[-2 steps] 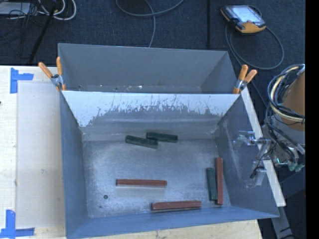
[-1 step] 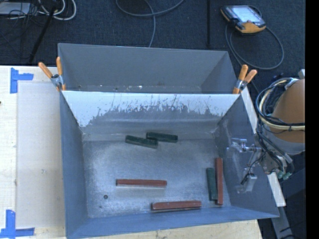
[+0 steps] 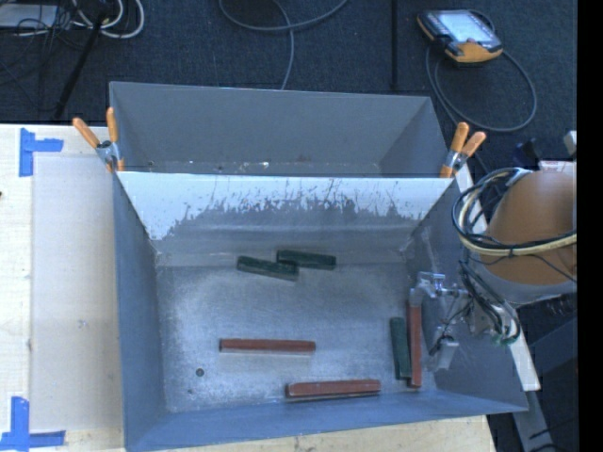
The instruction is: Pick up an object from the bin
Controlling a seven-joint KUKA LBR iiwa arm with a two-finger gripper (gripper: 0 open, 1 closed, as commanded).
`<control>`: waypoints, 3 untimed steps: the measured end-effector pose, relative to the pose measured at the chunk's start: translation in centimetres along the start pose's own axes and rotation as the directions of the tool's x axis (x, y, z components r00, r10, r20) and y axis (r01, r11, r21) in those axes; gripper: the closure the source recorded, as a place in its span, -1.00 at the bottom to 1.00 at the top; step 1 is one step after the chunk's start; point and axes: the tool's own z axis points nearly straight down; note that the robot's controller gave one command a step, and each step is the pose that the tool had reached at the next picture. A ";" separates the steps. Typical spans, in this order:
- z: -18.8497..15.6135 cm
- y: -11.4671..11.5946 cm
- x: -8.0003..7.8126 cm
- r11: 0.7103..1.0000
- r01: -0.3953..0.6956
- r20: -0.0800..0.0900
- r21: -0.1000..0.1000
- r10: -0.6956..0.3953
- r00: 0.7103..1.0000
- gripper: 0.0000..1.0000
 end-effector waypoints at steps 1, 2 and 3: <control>6.3 0.0 0.8 0.999 -0.034 -0.004 0.000 0.034 0.999 -1.00; 6.9 0.8 -2.2 1.000 0.003 -0.006 0.000 -0.003 1.000 -1.00; 6.9 -1.9 -2.6 0.998 0.055 -0.001 -0.002 -0.055 0.998 -1.00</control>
Offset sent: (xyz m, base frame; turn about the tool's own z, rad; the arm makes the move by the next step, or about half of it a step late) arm 0.0315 0.0080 -0.0691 -0.0147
